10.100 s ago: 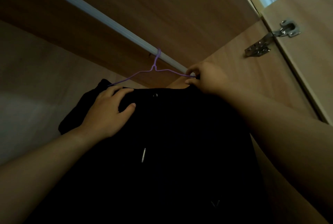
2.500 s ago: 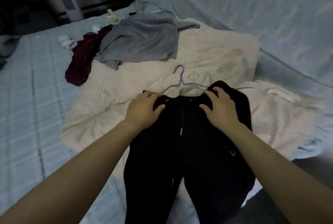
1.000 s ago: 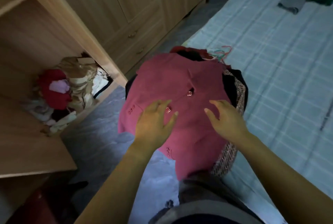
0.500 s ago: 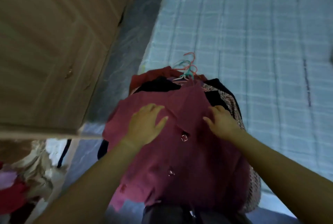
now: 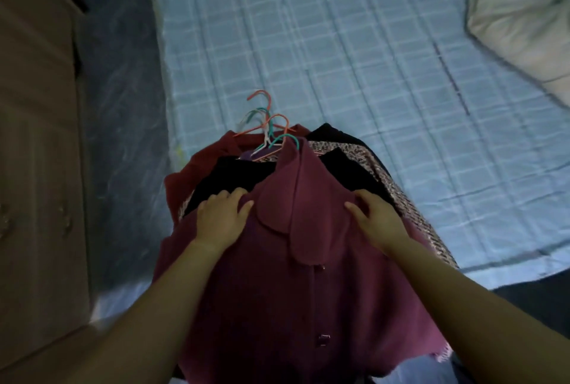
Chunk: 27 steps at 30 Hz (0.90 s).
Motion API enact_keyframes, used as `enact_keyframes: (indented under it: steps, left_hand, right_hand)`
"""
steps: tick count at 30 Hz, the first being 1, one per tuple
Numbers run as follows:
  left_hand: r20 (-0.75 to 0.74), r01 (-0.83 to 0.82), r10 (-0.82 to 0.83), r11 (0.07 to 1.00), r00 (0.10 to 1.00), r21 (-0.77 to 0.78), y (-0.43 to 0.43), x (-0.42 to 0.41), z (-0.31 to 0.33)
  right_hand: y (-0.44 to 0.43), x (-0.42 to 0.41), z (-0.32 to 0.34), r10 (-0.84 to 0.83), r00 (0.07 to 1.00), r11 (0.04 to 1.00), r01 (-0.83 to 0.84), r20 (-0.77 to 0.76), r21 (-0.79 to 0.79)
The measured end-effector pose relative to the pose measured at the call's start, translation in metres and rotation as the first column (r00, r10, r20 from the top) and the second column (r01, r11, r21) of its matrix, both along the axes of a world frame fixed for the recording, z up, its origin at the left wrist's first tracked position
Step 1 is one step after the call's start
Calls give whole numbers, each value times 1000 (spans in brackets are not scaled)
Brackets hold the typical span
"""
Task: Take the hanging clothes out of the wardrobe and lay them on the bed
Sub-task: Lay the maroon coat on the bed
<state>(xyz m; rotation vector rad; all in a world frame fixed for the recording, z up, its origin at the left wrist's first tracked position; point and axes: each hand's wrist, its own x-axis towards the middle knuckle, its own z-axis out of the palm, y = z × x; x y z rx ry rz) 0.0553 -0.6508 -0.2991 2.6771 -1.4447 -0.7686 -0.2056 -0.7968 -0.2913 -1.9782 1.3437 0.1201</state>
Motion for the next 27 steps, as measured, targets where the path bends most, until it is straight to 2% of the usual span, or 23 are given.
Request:
enact_keyframes:
  steps: [5,10,13,16,22,27]
  left_hand:
    - [-143,-59,37,987,989,-152,11,-15,37]
    - [-193,-81,39,973,980,-215,33,-63,82]
    - [-157,-45,6,968,988,-249,45,-110,106]
    - [-102,-28,-9,936,995,-351,56,-170,134]
    - [-5,98,-119,840,993,-534,68,-320,197]
    - [-12,173,-230,764,973,-622,31,-435,224]
  right_hand:
    - [20,-31,34,-17,972,997,34,233,-68]
    - [44,-87,64,-29,958,979,85,287,-186]
    - [61,-138,79,-58,943,953,150,327,-264]
    - [81,-200,100,-72,902,912,231,425,-338]
    - [110,-352,131,-122,811,872,363,572,-329]
    - [108,-473,161,-203,780,753,511,592,-414]
